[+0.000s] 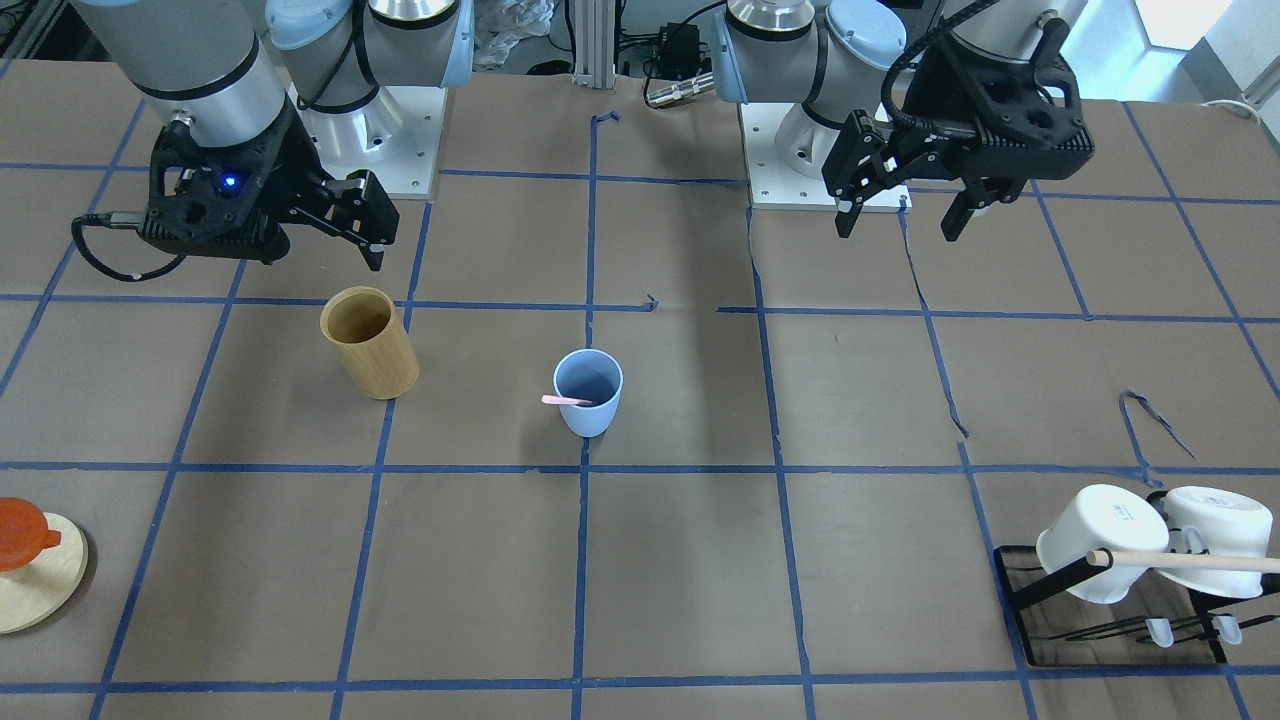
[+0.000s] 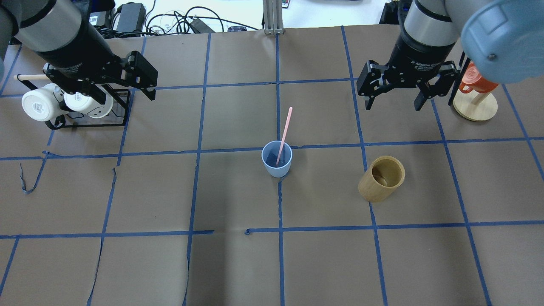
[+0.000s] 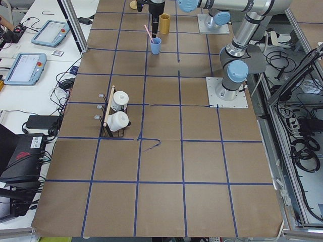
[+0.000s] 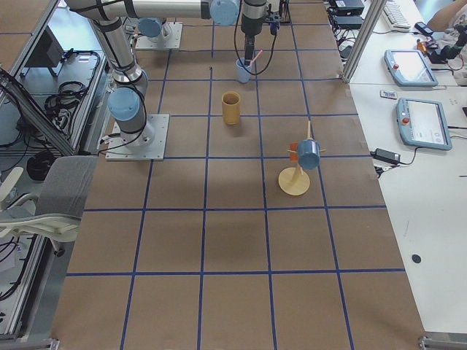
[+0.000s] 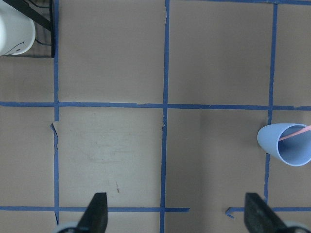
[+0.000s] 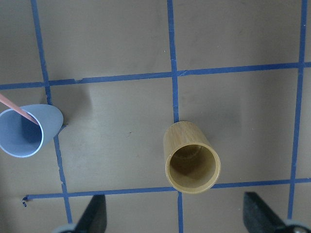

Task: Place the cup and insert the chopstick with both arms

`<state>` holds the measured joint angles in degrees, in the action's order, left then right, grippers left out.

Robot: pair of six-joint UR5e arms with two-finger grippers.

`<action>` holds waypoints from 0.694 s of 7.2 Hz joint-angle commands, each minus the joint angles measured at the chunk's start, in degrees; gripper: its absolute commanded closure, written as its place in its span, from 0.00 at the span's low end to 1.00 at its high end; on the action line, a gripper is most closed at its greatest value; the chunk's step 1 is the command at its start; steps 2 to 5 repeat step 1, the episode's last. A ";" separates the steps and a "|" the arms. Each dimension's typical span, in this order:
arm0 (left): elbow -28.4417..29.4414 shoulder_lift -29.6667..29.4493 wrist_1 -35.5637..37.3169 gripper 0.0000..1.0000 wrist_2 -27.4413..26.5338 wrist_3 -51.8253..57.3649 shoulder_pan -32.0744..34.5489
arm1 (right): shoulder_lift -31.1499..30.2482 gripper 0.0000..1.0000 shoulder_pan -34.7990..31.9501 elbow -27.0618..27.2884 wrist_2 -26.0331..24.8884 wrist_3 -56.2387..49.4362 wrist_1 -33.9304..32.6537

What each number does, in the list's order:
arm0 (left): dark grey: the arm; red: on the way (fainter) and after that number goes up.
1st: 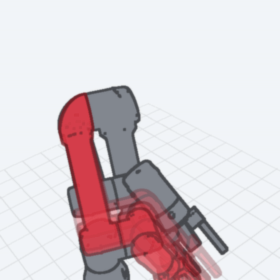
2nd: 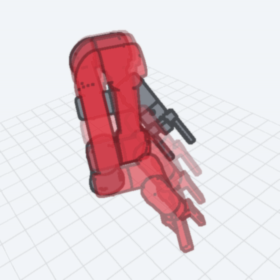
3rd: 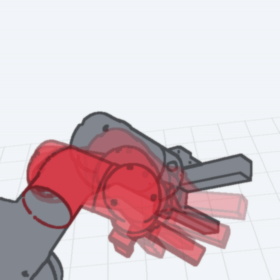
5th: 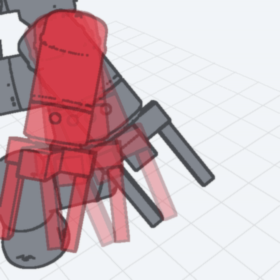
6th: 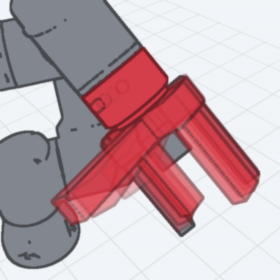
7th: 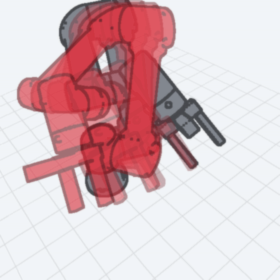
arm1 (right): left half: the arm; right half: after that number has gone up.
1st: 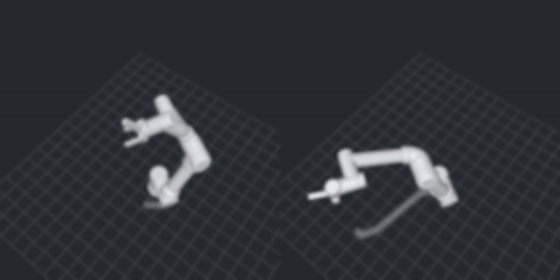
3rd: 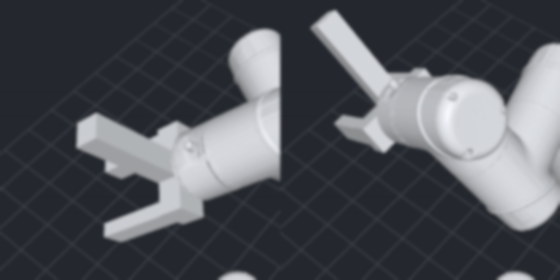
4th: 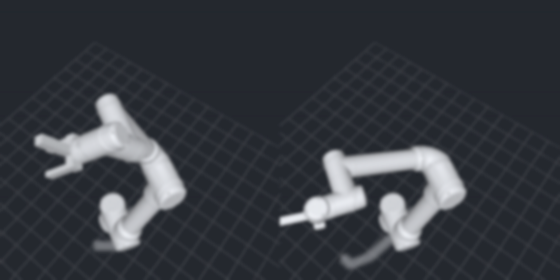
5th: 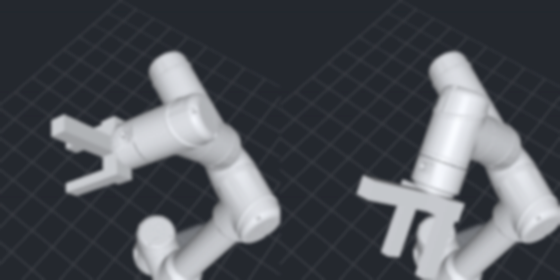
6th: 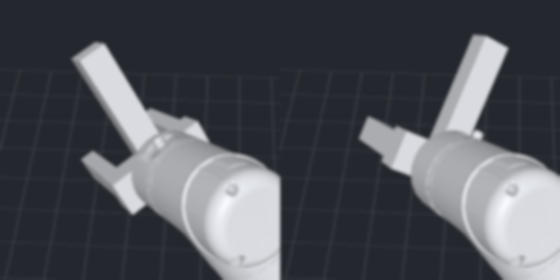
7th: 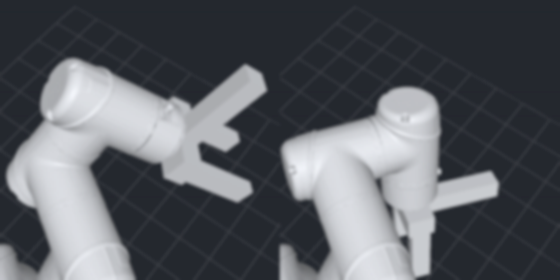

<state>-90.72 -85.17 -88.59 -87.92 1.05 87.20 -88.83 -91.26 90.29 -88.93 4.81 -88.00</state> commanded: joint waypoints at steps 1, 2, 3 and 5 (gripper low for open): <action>-0.07 0.00 -0.09 0.00 -0.15 0.01 -0.02 | -0.12 0.00 0.03 0.06 -0.10 0.03 0.03; -0.07 0.00 -0.09 0.00 -0.15 0.01 -0.02 | -0.12 0.00 0.03 0.06 -0.10 0.03 0.03; -0.07 0.00 -0.09 0.00 -0.15 0.01 -0.02 | -0.12 0.00 0.03 0.06 -0.10 0.03 0.03; -0.07 0.00 -0.09 0.00 -0.15 0.01 -0.02 | -0.12 0.00 0.03 0.06 -0.10 0.03 0.03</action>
